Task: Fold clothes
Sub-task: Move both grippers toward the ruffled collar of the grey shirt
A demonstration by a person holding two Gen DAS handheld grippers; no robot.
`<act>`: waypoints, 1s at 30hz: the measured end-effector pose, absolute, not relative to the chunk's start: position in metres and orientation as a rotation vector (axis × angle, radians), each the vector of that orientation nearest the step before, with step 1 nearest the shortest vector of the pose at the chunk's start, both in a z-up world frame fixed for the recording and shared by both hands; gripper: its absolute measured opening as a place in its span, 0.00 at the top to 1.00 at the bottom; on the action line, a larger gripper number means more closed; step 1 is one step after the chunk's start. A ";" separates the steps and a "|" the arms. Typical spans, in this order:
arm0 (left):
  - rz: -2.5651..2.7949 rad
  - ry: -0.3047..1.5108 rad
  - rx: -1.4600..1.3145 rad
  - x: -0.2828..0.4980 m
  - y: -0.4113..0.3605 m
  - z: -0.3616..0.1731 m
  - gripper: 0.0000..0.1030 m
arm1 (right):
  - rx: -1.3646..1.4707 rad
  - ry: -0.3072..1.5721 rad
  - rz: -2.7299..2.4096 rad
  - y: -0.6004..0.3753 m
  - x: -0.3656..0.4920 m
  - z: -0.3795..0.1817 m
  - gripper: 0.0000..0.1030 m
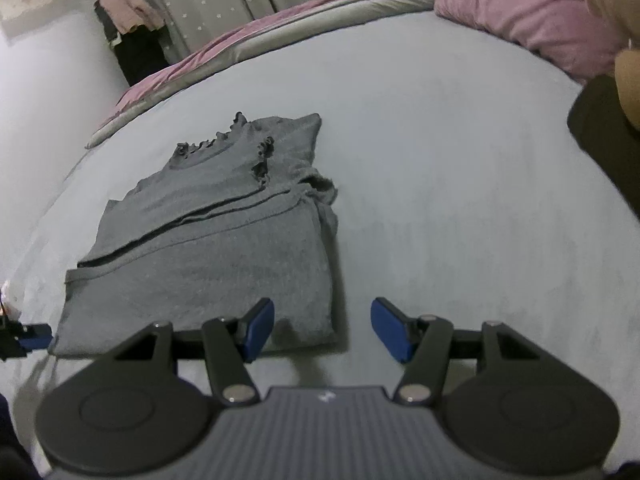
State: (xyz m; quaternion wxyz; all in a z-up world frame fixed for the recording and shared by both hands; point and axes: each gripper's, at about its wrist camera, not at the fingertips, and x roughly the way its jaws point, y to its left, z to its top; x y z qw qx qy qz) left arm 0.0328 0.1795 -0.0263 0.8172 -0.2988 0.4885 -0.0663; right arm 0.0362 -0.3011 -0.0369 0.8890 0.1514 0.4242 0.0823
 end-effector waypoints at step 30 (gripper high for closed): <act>-0.080 0.959 -0.456 0.131 0.176 -0.005 0.60 | 0.304 0.909 0.207 -0.295 0.117 -0.020 0.46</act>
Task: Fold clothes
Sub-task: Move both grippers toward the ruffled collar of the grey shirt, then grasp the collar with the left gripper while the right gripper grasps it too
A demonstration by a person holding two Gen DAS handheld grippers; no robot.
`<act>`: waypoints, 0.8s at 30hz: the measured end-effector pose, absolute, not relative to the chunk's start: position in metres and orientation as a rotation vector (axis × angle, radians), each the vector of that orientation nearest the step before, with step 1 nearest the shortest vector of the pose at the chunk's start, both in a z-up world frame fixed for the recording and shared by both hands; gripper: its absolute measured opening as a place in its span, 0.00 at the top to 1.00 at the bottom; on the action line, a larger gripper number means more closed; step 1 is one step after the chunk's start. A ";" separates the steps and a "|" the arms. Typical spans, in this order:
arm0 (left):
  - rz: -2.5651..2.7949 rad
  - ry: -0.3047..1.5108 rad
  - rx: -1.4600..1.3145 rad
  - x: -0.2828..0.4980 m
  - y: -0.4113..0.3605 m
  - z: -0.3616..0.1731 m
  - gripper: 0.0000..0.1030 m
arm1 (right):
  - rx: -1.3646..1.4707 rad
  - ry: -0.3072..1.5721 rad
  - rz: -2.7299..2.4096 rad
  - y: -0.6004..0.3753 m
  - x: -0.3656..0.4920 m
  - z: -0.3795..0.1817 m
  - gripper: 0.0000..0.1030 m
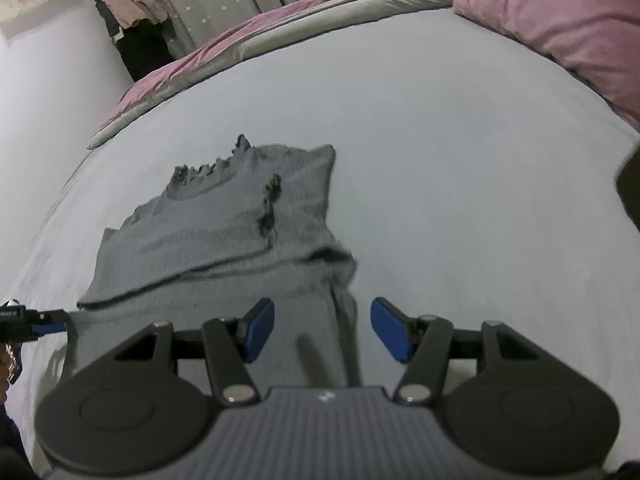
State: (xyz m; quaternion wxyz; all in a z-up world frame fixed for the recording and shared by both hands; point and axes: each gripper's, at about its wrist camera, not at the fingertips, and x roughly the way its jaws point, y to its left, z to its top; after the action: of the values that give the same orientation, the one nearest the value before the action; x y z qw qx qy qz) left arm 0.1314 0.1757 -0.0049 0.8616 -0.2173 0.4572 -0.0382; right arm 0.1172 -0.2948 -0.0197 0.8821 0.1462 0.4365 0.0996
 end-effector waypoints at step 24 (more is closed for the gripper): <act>-0.239 0.893 -0.150 0.287 0.135 -0.016 0.60 | 0.147 0.855 0.334 -0.215 0.282 -0.022 0.46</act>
State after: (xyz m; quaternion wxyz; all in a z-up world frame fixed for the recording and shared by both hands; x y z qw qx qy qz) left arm 0.2873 0.1346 -0.0162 0.8924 -0.0725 0.4301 -0.1154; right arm 0.2821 -0.2145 -0.0216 0.8940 0.0710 0.4121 0.1611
